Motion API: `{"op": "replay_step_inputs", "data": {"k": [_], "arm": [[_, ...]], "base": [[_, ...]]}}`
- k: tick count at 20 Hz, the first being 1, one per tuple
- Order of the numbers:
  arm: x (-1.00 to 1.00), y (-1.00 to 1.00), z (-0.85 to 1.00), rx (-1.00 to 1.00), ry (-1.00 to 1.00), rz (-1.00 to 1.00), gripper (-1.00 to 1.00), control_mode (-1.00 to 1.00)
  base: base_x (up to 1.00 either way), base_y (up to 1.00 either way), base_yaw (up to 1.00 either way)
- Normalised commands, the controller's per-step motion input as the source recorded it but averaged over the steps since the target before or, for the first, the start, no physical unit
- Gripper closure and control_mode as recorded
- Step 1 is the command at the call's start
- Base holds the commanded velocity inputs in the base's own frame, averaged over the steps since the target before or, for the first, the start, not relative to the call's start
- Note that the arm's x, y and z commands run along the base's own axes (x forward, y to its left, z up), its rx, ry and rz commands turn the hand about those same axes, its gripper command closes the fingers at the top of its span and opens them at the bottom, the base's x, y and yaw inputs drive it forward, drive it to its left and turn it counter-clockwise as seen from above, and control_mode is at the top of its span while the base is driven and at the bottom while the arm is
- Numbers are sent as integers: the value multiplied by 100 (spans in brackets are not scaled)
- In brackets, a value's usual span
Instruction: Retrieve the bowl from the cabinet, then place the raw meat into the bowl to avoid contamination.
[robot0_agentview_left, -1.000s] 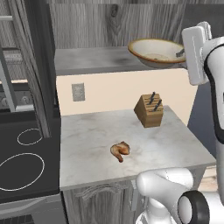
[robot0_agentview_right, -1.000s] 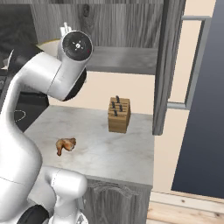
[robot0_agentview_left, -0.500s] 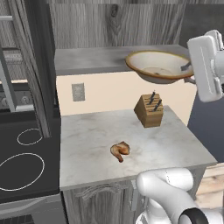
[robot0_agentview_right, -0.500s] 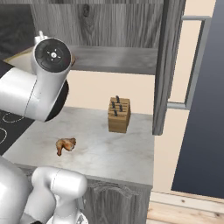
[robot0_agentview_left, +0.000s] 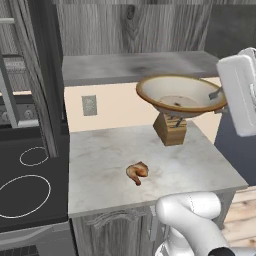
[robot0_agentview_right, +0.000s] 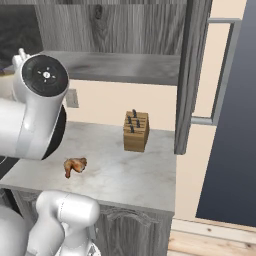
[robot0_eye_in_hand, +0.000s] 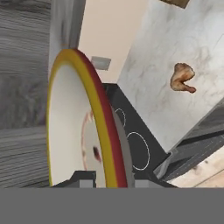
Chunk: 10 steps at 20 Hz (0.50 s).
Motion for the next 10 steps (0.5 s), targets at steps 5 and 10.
{"op": "replay_step_inputs", "data": {"k": [5, 10], "arm": [[-14, 41, -22, -1, 2, 8, 100, -100], [-4, 54, -37, -8, 3, 10, 100, -100]], "base": [[0, 0, 0], [0, 0, 0]]}}
